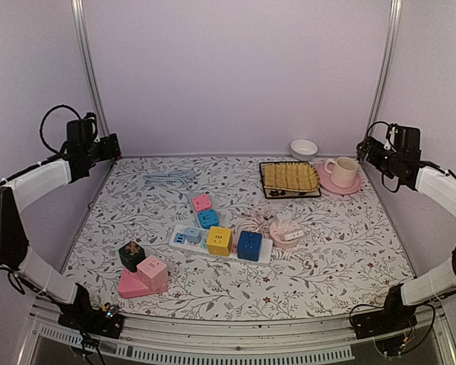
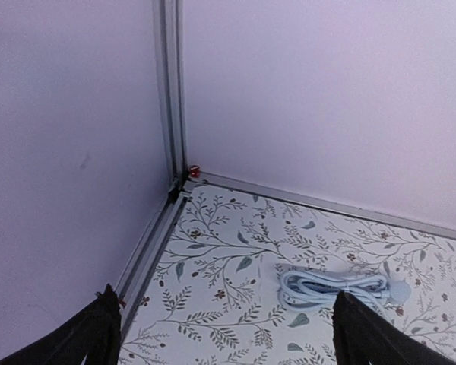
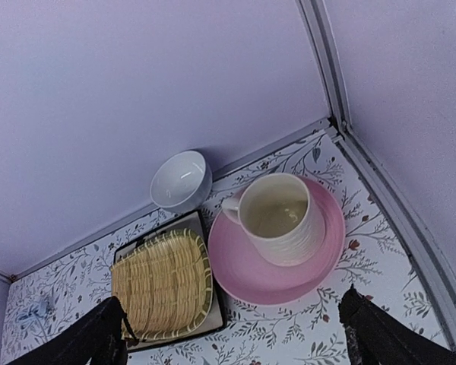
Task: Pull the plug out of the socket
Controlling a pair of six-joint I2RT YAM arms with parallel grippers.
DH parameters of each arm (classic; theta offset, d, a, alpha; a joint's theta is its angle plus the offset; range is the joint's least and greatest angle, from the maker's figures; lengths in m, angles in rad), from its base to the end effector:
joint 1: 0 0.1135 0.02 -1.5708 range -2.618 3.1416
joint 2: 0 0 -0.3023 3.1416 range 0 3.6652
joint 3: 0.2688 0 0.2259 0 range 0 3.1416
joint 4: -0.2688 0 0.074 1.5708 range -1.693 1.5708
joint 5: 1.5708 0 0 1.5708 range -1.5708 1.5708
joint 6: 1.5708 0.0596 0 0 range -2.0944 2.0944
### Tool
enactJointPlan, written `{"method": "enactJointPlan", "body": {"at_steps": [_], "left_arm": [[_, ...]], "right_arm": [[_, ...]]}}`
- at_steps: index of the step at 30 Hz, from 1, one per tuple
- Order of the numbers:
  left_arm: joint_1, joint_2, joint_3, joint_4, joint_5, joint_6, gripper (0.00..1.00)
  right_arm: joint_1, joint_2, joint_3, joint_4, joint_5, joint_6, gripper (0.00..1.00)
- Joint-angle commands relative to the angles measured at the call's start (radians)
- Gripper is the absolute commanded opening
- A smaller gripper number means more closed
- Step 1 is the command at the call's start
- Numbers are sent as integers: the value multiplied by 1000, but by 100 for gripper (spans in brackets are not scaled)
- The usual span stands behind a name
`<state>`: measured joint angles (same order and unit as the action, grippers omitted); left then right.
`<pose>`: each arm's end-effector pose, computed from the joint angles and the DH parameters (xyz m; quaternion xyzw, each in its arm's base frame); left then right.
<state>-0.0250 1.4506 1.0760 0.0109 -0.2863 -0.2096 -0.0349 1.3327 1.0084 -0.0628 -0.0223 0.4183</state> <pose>0.3313 0.0086 0.3431 -0.1557 0.8040 0.0509 0.5716 0.2978 -0.0091 0.3443 0.1804 0.8100 0.1154 0.5459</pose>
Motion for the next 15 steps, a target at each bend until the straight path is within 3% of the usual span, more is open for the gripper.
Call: {"method": "enactJointPlan", "body": {"at_steps": [1, 10, 15], "left_arm": [[-124, 4, 66, -26, 98, 36, 97], [-392, 158, 157, -24, 171, 3, 97], [-533, 266, 233, -43, 196, -13, 97]], "right_arm": [[81, -2, -42, -172, -75, 103, 99], [399, -65, -229, -203, -54, 343, 92], [493, -21, -263, -187, -86, 454, 86]]}}
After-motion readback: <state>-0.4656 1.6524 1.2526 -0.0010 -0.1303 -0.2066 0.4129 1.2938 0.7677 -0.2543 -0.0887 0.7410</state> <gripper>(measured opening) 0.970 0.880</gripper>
